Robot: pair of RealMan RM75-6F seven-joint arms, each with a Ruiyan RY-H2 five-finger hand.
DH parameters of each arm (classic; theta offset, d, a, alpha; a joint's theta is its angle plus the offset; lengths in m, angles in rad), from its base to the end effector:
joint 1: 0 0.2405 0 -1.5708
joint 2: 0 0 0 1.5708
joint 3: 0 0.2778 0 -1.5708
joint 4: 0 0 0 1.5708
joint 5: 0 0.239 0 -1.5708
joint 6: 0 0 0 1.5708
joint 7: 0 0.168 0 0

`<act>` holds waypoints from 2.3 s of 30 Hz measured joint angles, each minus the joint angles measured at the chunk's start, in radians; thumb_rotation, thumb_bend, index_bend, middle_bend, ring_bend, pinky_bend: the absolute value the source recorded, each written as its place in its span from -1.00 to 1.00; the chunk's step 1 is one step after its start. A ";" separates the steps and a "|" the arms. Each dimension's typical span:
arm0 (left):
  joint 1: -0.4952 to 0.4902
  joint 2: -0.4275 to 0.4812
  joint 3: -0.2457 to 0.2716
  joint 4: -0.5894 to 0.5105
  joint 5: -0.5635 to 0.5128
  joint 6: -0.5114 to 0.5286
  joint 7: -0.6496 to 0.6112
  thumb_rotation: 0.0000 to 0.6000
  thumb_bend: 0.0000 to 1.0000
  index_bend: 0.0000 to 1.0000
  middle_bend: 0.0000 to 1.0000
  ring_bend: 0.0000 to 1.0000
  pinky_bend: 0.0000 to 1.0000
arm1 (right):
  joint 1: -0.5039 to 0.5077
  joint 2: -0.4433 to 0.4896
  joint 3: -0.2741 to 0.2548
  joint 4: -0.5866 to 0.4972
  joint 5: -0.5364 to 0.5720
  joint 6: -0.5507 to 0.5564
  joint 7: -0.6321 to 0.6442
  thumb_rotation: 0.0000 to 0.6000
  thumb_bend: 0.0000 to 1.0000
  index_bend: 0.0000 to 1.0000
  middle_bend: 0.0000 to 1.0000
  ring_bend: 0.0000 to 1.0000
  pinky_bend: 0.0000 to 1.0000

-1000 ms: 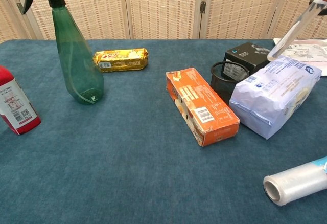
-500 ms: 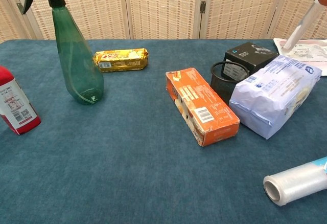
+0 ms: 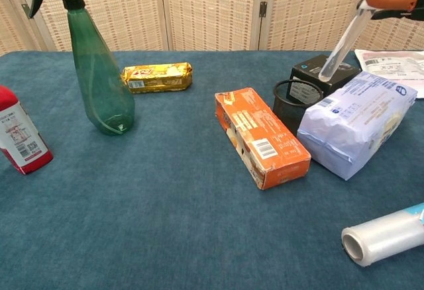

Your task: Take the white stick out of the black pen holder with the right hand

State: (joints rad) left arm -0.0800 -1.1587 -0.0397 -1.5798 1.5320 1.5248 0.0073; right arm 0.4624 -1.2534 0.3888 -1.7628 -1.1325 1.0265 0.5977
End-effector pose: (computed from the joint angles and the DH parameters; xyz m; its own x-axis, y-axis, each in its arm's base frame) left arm -0.3393 0.2051 0.1336 0.3966 -0.0252 0.9177 0.9170 -0.0350 -0.3973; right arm -0.1964 -0.3729 0.0818 -0.5643 -0.1969 0.8018 -0.8151 -0.0214 -0.5789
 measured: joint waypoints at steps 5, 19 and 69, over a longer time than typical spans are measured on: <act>0.002 -0.001 0.001 0.007 -0.009 -0.005 -0.002 1.00 -0.45 -0.60 -0.71 -0.71 -0.73 | 0.074 -0.098 0.012 0.068 0.053 0.005 -0.106 1.00 -0.17 0.28 -0.13 -0.66 -0.75; 0.001 -0.008 0.002 0.019 -0.014 -0.013 -0.009 1.00 -0.45 -0.60 -0.71 -0.71 -0.73 | 0.130 -0.209 -0.001 0.172 0.118 -0.028 -0.192 1.00 -0.16 0.28 -0.13 -0.66 -0.75; -0.018 -0.015 -0.009 0.002 0.001 -0.014 0.006 1.00 -0.45 -0.60 -0.71 -0.71 -0.73 | -0.265 0.193 -0.298 -0.022 -0.292 0.367 -0.463 1.00 -0.34 -1.00 -0.76 -1.00 -0.84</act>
State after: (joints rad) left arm -0.0983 -1.1742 -0.0491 -1.5782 1.5335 1.5108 0.0130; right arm 0.1975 -1.0600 0.0904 -1.7846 -1.4247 1.3932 0.1346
